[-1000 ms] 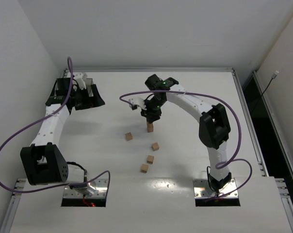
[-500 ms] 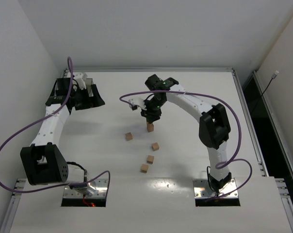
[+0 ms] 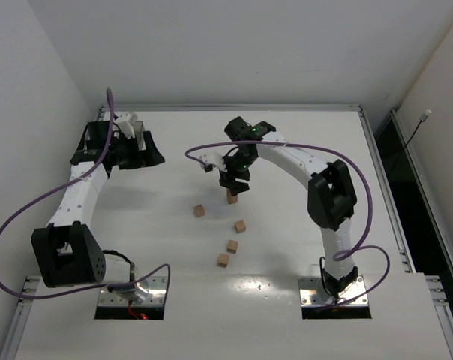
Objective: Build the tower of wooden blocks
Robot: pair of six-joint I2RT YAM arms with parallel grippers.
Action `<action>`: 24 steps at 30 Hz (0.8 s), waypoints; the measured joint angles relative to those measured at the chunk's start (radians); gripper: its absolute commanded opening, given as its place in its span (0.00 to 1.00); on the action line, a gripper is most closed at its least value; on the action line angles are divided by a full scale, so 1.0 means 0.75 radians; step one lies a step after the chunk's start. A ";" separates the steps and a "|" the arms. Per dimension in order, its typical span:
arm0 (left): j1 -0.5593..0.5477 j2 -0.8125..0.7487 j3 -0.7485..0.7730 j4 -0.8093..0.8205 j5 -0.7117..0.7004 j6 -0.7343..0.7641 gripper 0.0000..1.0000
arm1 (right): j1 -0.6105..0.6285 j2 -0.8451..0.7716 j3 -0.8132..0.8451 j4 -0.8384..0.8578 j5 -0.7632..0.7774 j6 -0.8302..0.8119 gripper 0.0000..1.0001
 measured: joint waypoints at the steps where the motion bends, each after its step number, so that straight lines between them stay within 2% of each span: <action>1: -0.003 -0.005 -0.008 0.006 0.006 0.003 0.93 | 0.000 -0.002 0.000 0.002 0.000 0.001 0.59; 7: -0.114 -0.076 -0.110 0.012 -0.001 0.046 0.93 | -0.008 -0.106 -0.052 0.042 -0.002 0.038 0.61; 11: -0.279 -0.168 -0.242 0.008 -0.031 0.071 0.83 | -0.039 -0.284 -0.159 0.110 0.013 0.099 0.65; 14: -0.415 -0.226 -0.318 -0.008 -0.083 0.060 0.60 | -0.110 -0.448 -0.271 0.195 0.056 0.185 0.61; 15: -0.458 -0.233 -0.330 -0.008 -0.104 0.046 0.39 | -0.139 -0.497 -0.315 0.230 0.068 0.219 0.55; 17: -0.535 -0.231 -0.338 -0.002 -0.148 0.003 0.23 | -0.196 -0.580 -0.400 0.287 0.081 0.288 0.48; 18: -0.579 -0.221 -0.338 0.007 -0.161 -0.020 0.15 | -0.231 -0.610 -0.442 0.319 0.086 0.338 0.41; 19: -0.614 -0.204 -0.338 0.018 -0.179 -0.048 0.02 | -0.256 -0.624 -0.472 0.344 0.087 0.372 0.37; 22: -0.706 -0.110 -0.332 0.045 -0.220 -0.125 0.00 | -0.311 -0.629 -0.562 0.411 0.075 0.487 0.26; 24: -0.749 -0.022 -0.311 0.054 -0.244 -0.183 0.00 | -0.343 -0.622 -0.620 0.439 0.057 0.563 0.25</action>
